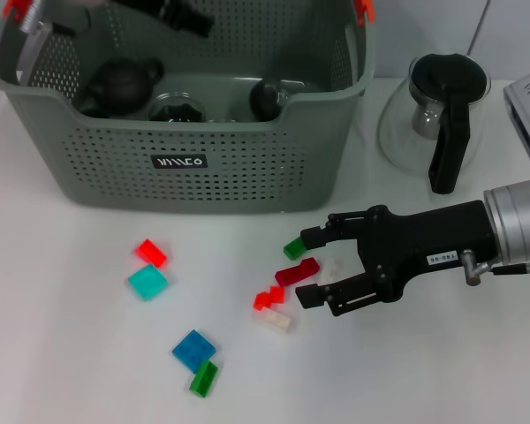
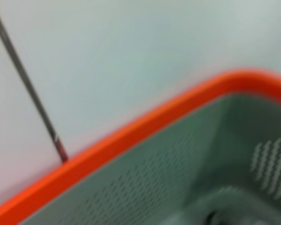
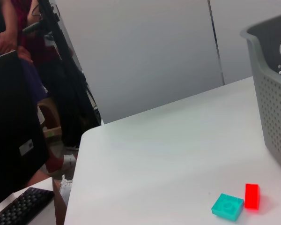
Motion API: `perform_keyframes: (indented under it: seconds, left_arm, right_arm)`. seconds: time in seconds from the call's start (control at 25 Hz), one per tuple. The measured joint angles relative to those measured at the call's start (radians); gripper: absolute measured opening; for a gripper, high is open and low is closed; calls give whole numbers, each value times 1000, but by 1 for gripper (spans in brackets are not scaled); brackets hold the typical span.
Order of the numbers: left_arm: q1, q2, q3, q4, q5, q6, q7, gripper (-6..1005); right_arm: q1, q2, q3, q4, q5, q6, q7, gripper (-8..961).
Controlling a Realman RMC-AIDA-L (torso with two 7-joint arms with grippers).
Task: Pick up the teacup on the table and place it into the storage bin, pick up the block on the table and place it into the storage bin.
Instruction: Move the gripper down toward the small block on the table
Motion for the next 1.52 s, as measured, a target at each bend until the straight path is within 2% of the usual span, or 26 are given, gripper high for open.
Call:
perform_keyframes:
  seconds: [0.12, 0.28, 0.36, 0.48, 0.6, 0.92, 1.16, 1.32, 1.52]
  left_arm:
    - [55, -4, -37, -169, -134, 143, 14, 861]
    - [168, -2, -133, -358, -411, 300, 33, 860]
    - [219, -3, -205, -385, -562, 358, 71, 860]
    - [297, -7, -300, -359, -822, 458, 161, 860]
    - [364, -7, -336, -298, -969, 536, 246, 860]
    - [483, -13, -357, -155, -1062, 762, 447, 859]
    - [595, -10, -305, -26, -1058, 796, 720, 859]
    - [636, 12, -242, 83, -1028, 799, 889, 859]
    - [626, 54, -240, 220, -951, 796, 1006, 860]
  right_arm:
    - [0, -5, 1, -1, 2, -3, -3, 911]
    - [0, -15, 10, -1, 3, -10, -11, 911]
    - [0, -21, 27, -1, 3, -20, -17, 911]
    - [0, -31, 44, -1, 3, -35, -19, 911]
    - [0, -40, 53, -1, 3, -48, -19, 911]
    - [-1, -69, 47, 1, -10, -55, 8, 912]
    - [2, -91, 44, -22, -54, -66, 93, 912]
    - [18, -88, 41, -89, -122, -89, 188, 912]
    - [59, -72, 21, -168, -213, -120, 300, 912]
